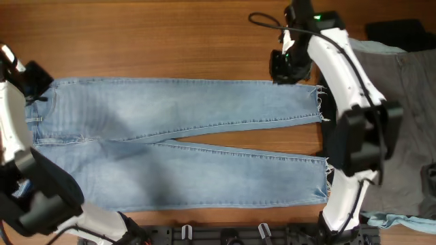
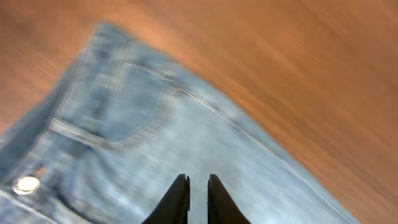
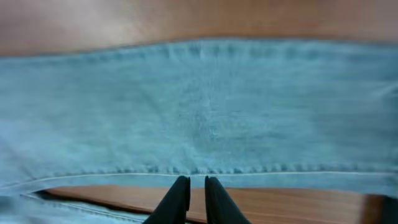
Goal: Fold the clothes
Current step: 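Grasp the jeans waistband with both grippers and pull it taut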
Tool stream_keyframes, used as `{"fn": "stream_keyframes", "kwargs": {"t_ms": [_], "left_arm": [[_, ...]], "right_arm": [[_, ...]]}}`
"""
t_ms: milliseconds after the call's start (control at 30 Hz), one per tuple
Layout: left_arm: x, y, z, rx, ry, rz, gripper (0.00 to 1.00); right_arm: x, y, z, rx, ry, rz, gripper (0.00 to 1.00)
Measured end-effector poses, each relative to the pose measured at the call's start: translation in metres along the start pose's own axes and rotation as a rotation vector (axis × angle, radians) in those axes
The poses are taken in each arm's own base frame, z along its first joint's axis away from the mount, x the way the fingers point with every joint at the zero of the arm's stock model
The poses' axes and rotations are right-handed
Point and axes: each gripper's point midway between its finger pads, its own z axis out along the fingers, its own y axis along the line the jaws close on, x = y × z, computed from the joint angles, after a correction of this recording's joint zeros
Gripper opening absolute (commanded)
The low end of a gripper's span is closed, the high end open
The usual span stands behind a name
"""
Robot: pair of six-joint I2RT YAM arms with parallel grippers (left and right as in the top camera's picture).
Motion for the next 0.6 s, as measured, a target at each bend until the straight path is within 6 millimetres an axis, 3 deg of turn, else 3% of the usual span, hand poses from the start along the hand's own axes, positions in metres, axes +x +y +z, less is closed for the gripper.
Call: {"fn": "stream_keyframes", "kwargs": {"t_ms": [100, 200, 300, 433, 533, 600], "left_arm": [[0.04, -0.047, -0.003, 0.102, 0.135, 0.11, 0.09], [0.085, -0.08, 0.021, 0.156, 0.251, 0.199, 0.14], [0.12, -0.099, 0.048, 0.185, 0.31, 0.266, 0.1], [0.144, -0.116, 0.073, 0.198, 0.337, 0.324, 0.04], [0.162, -0.12, 0.108, 0.181, 0.367, 0.316, 0.04], [0.147, -0.131, 0.121, 0.209, 0.302, 0.269, 0.04]], "right_arm": [[0.005, -0.002, 0.038, -0.012, 0.104, 0.029, 0.11], [0.001, 0.0, 0.056, -0.029, 0.123, 0.037, 0.12], [-0.008, 0.003, 0.062, -0.047, 0.092, 0.053, 0.12], [-0.013, 0.002, 0.079, -0.054, 0.079, 0.098, 0.05], [-0.022, 0.002, 0.095, -0.072, 0.048, 0.169, 0.04], [-0.036, 0.008, 0.097, -0.114, -0.01, 0.2, 0.04]]}}
